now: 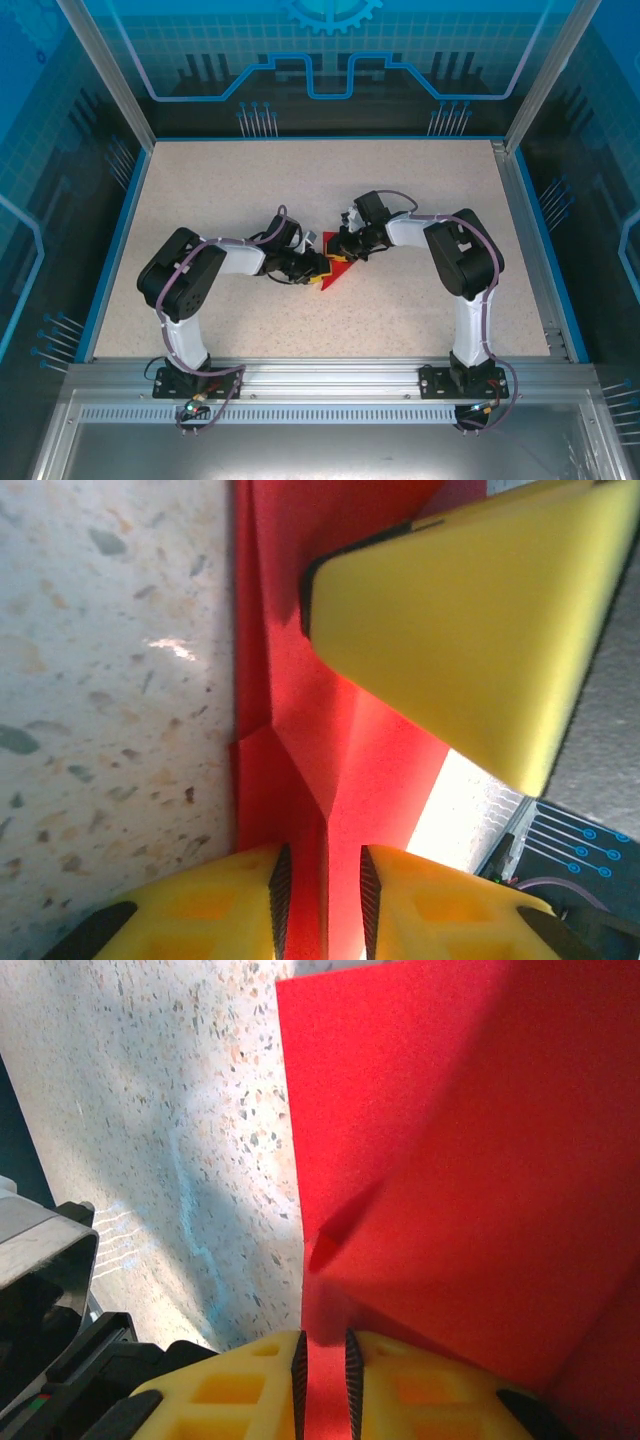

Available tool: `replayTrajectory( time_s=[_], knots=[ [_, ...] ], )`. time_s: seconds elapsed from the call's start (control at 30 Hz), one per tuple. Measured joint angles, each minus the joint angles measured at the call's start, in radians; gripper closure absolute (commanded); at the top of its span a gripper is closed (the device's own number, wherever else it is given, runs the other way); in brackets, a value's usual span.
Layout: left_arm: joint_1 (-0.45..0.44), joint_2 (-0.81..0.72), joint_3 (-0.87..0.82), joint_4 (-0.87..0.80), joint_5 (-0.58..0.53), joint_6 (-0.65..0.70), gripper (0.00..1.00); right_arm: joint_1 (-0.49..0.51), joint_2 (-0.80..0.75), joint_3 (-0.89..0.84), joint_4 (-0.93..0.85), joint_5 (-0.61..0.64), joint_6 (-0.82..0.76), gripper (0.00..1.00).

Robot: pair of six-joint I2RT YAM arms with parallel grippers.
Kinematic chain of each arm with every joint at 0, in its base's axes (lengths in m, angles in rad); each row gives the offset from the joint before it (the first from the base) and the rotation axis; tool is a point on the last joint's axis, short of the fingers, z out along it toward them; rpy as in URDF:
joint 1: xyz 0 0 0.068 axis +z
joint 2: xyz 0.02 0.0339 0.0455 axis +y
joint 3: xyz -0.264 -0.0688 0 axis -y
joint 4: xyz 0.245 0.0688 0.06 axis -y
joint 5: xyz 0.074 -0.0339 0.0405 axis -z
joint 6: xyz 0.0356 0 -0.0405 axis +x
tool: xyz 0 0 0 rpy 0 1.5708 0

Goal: Fold a paper plane with a square sheet of paper (pick it up from the middle)
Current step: Fourth fold the wing at the center of the table.

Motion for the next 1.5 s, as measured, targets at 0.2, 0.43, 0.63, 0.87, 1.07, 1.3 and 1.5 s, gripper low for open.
replayTrajectory(
  time_s=[0.2, 0.43, 0.63, 0.87, 1.07, 1.3, 1.5],
  knots=[
    [0.000, -0.001, 0.000, -0.012, -0.005, -0.008, 0.79, 0.000, 0.001, 0.000, 0.000, -0.004, -0.004, 0.79],
    [0.000, -0.008, -0.007, 0.003, -0.004, -0.031, 0.83, -0.002, 0.002, 0.000, -0.001, -0.011, -0.016, 0.78],
    [0.000, -0.008, -0.012, 0.031, 0.005, -0.051, 0.90, -0.003, 0.002, 0.000, -0.002, -0.015, -0.026, 0.78],
    [0.000, -0.007, -0.040, 0.093, 0.041, -0.048, 0.91, -0.006, 0.007, 0.000, -0.002, -0.032, -0.026, 0.78],
    [0.001, 0.013, -0.045, 0.124, 0.077, -0.032, 0.87, -0.006, 0.007, 0.000, -0.002, -0.037, -0.030, 0.78],
    [0.000, 0.014, -0.047, 0.080, 0.098, -0.014, 0.84, -0.006, 0.008, -0.001, -0.002, -0.040, -0.034, 0.78],
    [-0.002, 0.011, -0.048, 0.061, 0.102, -0.014, 0.85, -0.008, 0.008, -0.001, -0.002, -0.043, -0.040, 0.78]
  ],
)
